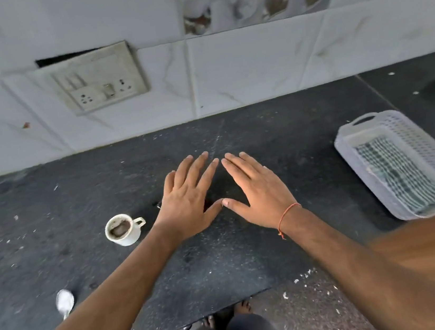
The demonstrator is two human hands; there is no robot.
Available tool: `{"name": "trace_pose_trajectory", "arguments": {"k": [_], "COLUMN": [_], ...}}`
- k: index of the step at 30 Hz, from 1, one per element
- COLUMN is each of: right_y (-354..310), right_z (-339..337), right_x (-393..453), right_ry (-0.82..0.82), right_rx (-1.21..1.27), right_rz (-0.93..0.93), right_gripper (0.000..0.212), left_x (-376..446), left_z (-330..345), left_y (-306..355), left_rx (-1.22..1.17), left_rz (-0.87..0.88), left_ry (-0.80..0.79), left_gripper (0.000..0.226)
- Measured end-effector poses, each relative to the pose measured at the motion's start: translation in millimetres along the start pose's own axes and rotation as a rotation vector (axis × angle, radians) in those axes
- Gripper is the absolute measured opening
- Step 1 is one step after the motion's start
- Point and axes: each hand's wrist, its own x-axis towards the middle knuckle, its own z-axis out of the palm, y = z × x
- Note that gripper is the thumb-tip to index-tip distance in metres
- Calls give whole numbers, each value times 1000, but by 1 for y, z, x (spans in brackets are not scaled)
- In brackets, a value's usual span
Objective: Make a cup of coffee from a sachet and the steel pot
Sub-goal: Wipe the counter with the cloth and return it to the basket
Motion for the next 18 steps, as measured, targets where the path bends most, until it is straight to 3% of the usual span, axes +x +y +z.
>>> {"name": "trace_pose_trajectory", "arguments": {"k": [18], "right_y": [114], "right_z": [-38], "right_x": [-153], "right_ry": [114], "right_rx": [11], "right_rz": [464], "right_gripper": [86], "left_x": [75], "left_z": [15], "left_y": [161], "left_rx": [5], "left_rz": [436], "left_ry": [-68], "left_gripper": [85]}}
